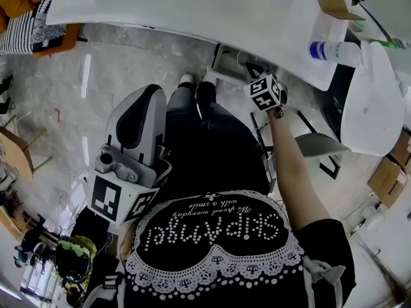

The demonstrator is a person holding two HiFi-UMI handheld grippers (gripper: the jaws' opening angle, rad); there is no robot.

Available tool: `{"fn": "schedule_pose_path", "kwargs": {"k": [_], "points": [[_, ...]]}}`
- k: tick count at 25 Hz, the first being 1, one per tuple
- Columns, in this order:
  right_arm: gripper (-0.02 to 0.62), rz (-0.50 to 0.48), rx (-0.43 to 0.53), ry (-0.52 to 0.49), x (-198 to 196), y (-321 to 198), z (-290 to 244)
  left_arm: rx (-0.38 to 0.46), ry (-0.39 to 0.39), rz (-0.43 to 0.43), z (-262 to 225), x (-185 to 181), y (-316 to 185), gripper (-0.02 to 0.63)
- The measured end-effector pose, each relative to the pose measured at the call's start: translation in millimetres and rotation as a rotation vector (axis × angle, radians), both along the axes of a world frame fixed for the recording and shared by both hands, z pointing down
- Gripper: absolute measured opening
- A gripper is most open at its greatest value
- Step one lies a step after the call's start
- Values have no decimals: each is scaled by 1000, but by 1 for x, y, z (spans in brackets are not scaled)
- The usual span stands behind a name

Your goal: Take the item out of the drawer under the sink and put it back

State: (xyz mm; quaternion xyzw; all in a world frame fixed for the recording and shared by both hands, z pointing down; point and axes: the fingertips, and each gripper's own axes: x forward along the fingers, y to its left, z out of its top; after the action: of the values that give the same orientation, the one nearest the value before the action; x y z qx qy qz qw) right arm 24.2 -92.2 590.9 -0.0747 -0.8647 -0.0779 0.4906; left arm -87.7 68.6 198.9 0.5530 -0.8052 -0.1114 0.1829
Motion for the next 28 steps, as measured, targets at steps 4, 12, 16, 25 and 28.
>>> {"fn": "schedule_pose_path", "kwargs": {"k": [4, 12, 16, 25, 28], "points": [[17, 47, 5, -36, 6, -4, -13, 38, -22, 35, -7, 2, -9, 5], [17, 119, 1, -94, 26, -10, -34, 55, -35, 96, -11, 15, -25, 5], [17, 154, 5, -154, 29, -10, -57, 32, -24, 126, -9, 19, -33, 5], [17, 248, 8, -312, 35, -13, -118, 68, -33, 205, -14, 30, -53, 5], [17, 265, 9, -367, 36, -11, -140, 91, -36, 229, -18, 33, -56, 5]]}}
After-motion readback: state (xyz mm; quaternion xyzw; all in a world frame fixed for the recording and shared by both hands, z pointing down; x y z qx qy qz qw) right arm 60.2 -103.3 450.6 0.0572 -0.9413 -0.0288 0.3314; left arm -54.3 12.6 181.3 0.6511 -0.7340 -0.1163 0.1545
